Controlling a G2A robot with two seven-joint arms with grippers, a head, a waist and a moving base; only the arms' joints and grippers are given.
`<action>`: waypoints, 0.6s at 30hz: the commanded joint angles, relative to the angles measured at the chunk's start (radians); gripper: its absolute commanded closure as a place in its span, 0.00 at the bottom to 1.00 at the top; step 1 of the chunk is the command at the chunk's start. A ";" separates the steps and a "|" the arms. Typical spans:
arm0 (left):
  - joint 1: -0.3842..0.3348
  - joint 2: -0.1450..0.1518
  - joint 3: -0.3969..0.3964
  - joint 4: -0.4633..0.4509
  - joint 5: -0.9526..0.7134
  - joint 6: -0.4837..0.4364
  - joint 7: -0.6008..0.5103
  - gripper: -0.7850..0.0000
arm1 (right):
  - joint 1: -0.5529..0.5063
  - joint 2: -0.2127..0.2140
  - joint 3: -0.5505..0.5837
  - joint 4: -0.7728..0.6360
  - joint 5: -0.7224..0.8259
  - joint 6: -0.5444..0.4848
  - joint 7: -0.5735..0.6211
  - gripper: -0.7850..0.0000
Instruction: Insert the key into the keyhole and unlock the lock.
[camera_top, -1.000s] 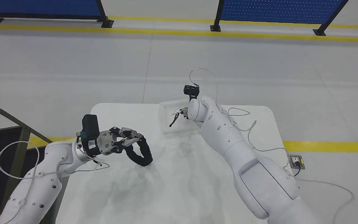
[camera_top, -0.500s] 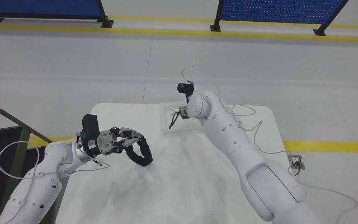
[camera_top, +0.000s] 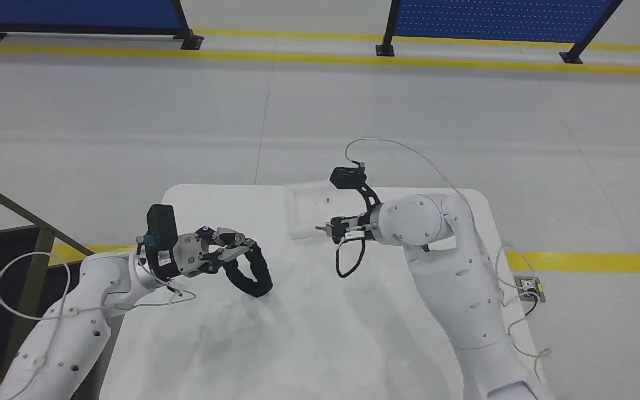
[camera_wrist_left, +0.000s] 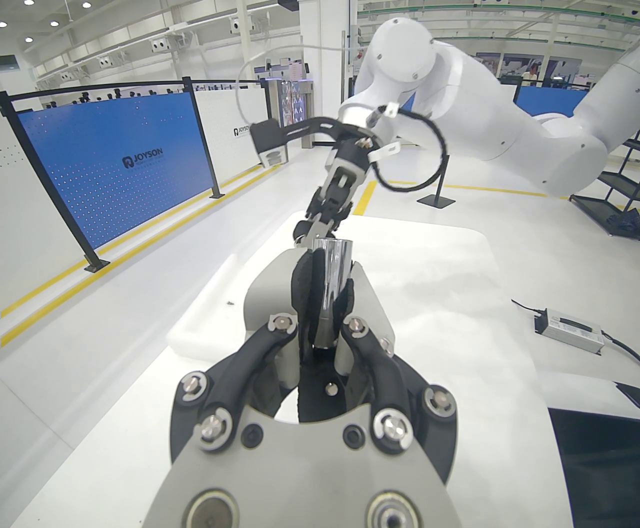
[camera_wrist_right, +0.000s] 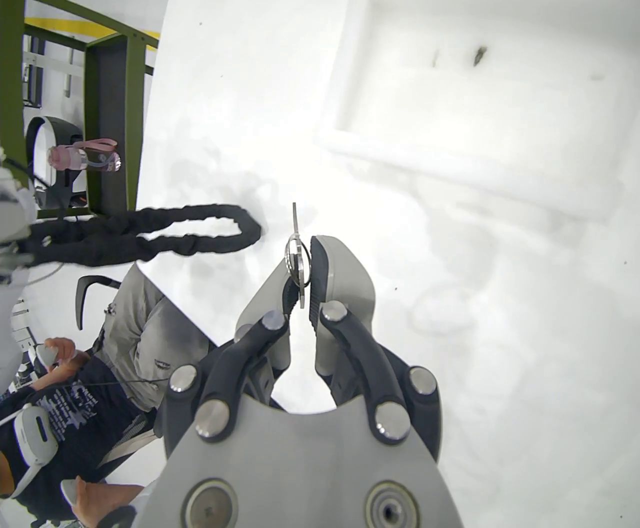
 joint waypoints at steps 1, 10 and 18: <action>0.000 0.000 0.000 0.000 0.000 0.000 0.000 1.00 | -0.024 0.005 0.024 -0.069 0.023 0.025 0.031 1.00; 0.000 0.000 0.000 0.000 0.000 0.000 0.000 1.00 | -0.094 0.044 0.096 -0.255 0.264 0.096 0.074 1.00; 0.000 0.000 0.000 0.000 0.000 0.000 0.000 1.00 | -0.098 0.067 0.129 -0.296 0.282 0.096 0.074 1.00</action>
